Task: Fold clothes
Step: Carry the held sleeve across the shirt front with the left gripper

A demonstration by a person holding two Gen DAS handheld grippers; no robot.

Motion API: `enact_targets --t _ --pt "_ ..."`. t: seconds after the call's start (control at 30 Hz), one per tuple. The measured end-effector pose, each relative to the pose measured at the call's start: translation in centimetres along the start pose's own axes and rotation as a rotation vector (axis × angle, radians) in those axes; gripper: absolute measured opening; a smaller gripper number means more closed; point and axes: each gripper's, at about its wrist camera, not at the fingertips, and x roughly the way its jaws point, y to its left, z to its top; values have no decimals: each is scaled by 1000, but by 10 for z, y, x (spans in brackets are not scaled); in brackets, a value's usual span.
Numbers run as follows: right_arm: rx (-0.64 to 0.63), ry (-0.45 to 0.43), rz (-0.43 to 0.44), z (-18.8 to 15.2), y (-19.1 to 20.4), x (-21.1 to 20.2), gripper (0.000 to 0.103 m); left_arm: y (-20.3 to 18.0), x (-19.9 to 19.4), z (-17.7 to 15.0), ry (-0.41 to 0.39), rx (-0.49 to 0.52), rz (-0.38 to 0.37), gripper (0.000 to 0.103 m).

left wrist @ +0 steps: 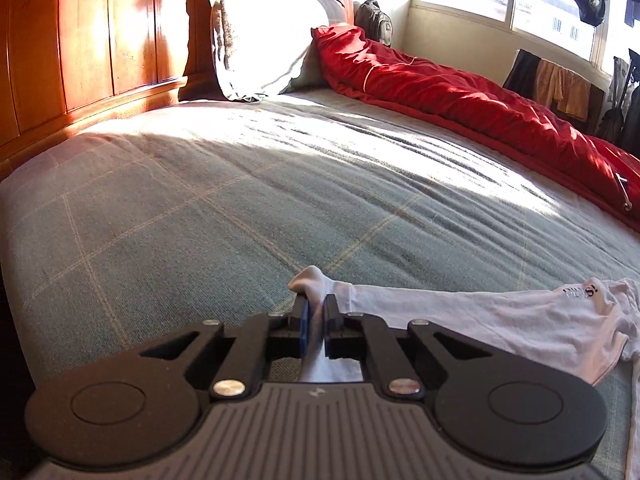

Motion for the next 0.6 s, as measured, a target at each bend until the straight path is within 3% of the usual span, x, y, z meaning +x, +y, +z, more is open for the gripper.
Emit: enact_targets --t 0.33,0.37,0.4,0.53,0.6 --pt "26 17 -8 -3 -4 6 103 11 19 20 25 -57 28 6" --pt "23 20 -9 -3 -3 6 103 12 21 22 28 -62 31 7" --pt "21 23 -9 -4 -3 7 103 13 23 23 30 -68 33 15" --pt "16 31 -4 -5 -2 8 103 30 18 27 -21 -127 156 13" --pt "19 25 0 -4 -2 7 103 33 12 22 -8 -139 127 14"
